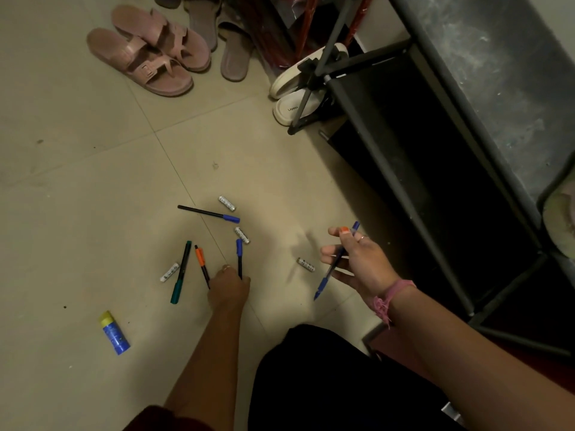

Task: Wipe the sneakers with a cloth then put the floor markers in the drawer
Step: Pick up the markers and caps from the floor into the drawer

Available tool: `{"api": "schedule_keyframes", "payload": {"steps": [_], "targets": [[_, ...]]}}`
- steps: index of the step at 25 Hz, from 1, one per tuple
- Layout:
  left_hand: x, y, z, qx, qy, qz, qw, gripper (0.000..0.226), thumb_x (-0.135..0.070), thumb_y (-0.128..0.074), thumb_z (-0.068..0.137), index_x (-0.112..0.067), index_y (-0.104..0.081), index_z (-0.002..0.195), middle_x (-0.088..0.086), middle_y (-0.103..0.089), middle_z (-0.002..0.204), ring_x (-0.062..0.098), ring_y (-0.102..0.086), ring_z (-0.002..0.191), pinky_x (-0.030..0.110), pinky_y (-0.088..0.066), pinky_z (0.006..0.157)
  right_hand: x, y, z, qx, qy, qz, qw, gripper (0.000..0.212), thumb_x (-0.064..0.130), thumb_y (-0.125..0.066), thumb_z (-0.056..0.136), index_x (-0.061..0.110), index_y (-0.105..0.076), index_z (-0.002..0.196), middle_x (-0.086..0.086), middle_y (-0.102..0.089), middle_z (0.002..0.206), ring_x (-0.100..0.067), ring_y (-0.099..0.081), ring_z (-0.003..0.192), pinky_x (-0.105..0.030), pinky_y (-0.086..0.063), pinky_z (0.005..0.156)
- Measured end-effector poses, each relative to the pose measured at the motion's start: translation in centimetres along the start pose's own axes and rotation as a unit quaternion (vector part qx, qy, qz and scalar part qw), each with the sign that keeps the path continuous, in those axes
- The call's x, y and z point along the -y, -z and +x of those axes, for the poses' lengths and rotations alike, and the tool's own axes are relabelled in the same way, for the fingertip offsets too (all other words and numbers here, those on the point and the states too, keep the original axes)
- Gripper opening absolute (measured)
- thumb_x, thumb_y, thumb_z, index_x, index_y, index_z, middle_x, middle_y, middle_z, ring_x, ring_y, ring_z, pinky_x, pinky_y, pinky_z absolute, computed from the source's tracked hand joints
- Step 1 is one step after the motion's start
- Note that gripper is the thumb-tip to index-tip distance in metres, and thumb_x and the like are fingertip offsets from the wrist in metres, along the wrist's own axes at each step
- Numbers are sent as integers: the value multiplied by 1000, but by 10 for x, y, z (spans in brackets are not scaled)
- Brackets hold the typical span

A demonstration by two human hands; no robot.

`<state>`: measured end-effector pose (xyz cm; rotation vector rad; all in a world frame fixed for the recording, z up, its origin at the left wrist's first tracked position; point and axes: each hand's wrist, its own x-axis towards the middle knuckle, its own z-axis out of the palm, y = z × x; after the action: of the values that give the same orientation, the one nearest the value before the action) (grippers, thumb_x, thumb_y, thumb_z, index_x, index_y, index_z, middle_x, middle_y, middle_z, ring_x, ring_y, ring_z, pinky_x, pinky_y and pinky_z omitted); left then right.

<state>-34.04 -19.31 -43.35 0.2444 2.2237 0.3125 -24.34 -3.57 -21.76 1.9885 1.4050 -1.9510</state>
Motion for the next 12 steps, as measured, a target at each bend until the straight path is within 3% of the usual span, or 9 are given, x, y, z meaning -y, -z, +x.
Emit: {"api": "schedule_keyframes", "payload": {"steps": [3, 5, 8, 10, 12], "targets": [[-2, -2, 8, 3, 5, 43, 999, 29, -30, -60, 91, -5, -57, 106, 13, -66, 104, 29, -62, 100, 38, -53, 79, 6, -8, 0, 0, -1, 37, 999, 30, 32, -32, 103, 19, -59, 106, -2, -65, 81, -15, -62, 77, -28, -49, 66], [0, -3, 15, 10, -1, 44, 999, 24, -23, -56, 93, -3, -57, 106, 15, -66, 106, 31, -63, 101, 37, -53, 80, 8, -14, -1, 2, -2, 55, 998, 30, 32, -33, 102, 19, -59, 105, -1, -66, 80, -16, -63, 77, -28, -48, 67], [-3, 12, 15, 1, 19, -77, 997, 28, -18, -49, 93, 3, -55, 111, 21, -63, 111, 35, -61, 101, 37, -49, 81, 9, -23, -3, 4, -11, 67, 998, 30, 32, -34, 102, 19, -60, 106, -1, -67, 79, -16, -64, 77, -31, -49, 73], [-4, 36, 16, -56, 28, -150, 987, 36, -17, -41, 96, 5, -47, 124, 24, -57, 118, 38, -57, 106, 38, -45, 82, 11, -26, -4, 3, -6, 78, 997, 31, 32, -34, 102, 18, -61, 107, -2, -67, 79, -16, -64, 76, -31, -49, 73], [0, 63, 23, -130, 7, -158, 979, 31, -13, -39, 97, 6, -49, 118, 25, -57, 110, 38, -57, 98, 37, -41, 75, 14, -28, -5, -3, 5, 90, 996, 31, 30, -35, 102, 17, -62, 107, -3, -67, 79, -16, -65, 75, -30, -51, 70]]}}
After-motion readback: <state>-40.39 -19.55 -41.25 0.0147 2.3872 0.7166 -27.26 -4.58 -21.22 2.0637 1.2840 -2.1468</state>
